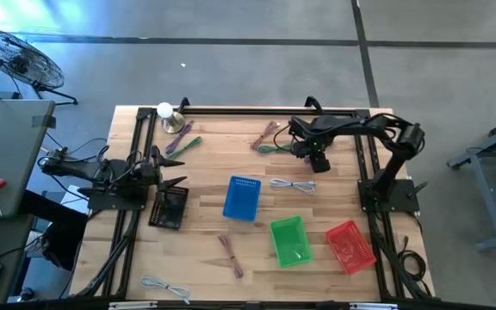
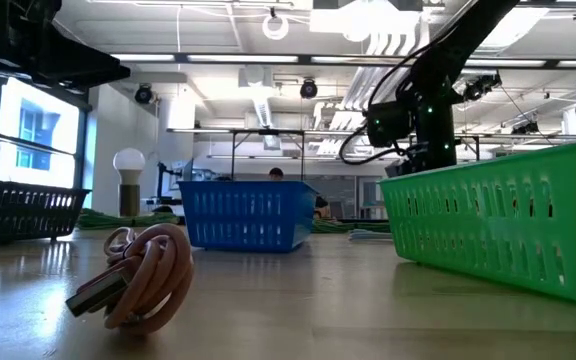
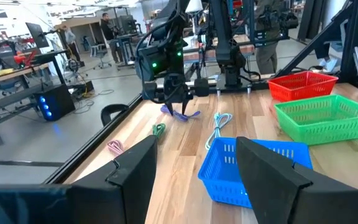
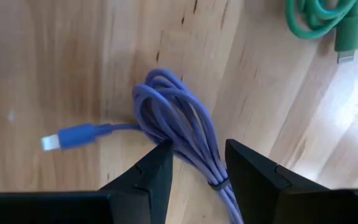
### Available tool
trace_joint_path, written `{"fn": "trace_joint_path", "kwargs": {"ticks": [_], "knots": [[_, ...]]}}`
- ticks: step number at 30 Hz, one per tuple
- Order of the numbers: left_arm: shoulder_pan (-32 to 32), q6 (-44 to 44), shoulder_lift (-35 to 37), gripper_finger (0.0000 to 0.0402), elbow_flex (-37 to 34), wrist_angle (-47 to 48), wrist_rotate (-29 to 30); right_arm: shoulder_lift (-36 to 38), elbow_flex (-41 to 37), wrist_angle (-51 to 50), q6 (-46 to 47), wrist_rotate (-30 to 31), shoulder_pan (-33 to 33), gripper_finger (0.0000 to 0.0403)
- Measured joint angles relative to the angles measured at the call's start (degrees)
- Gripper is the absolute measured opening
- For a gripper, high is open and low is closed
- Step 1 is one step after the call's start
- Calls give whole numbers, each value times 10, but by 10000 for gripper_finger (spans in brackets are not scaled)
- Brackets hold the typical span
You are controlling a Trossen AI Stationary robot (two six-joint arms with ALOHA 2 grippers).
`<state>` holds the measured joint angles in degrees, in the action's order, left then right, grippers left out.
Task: Pick & Place USB Port
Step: Put the right blue USB cable into the black bin
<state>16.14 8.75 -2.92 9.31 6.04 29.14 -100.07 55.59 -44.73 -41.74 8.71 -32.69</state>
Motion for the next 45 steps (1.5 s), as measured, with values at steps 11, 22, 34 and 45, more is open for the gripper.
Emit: {"fn": "trace_joint_path", "kwargs": {"ticks": [11,22,34,45], "knots": [[0,-5,0,214,0,1,19,-13,0,4,69,-2,0,13],[0,-69,0,214,0,-4,21,42,23,-33,142,104,45,4],[0,-45,-38,214,1,-101,-36,191,159,127,199,-77,220,1],[0,9,-299,214,1,-477,-95,182,196,282,167,-136,325,0]]}}
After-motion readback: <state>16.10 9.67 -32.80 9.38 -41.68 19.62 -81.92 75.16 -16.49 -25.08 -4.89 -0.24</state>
